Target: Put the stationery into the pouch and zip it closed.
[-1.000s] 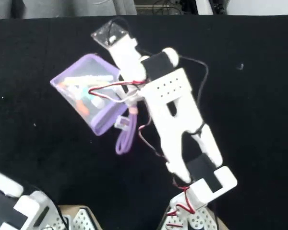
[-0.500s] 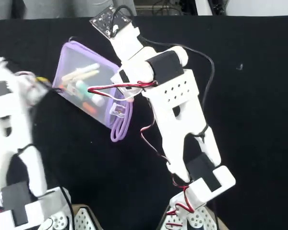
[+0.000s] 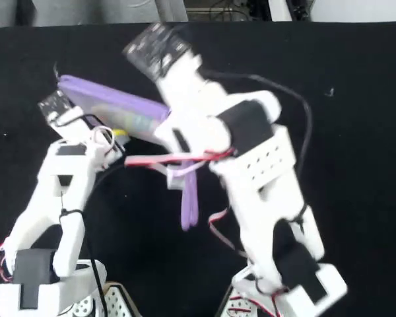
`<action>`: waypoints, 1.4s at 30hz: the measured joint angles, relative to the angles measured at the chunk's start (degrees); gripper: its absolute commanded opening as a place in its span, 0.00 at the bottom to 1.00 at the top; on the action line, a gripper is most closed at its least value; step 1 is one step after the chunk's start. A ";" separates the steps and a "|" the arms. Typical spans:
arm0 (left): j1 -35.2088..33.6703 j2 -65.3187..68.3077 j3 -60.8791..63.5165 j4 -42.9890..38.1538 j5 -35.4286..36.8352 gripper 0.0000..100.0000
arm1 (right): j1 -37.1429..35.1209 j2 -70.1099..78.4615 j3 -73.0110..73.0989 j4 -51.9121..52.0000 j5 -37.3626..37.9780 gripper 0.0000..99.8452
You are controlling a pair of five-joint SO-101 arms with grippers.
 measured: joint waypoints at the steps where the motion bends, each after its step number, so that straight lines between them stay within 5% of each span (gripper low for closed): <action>1: 0.44 0.00 1.14 -0.88 0.00 0.30 | -1.67 -1.41 2.02 0.00 0.00 0.01; 9: -3.60 0.00 2.64 -0.26 0.00 0.30 | -5.45 -9.49 18.99 -2.29 0.00 0.01; 17: -12.40 -7.21 -5.01 18.81 0.09 0.30 | -5.19 -10.81 29.45 -10.29 2.20 0.01; 28: -12.48 -26.29 -6.24 32.26 0.09 0.30 | -5.19 -10.81 29.80 -12.22 2.37 0.01; 34: -9.14 -35.87 0.35 30.59 0.09 0.30 | -0.35 -10.81 29.63 -15.38 3.08 0.01; 42: -8.88 -45.19 14.77 18.20 -3.34 0.30 | 12.84 -10.81 20.13 -15.91 7.56 0.01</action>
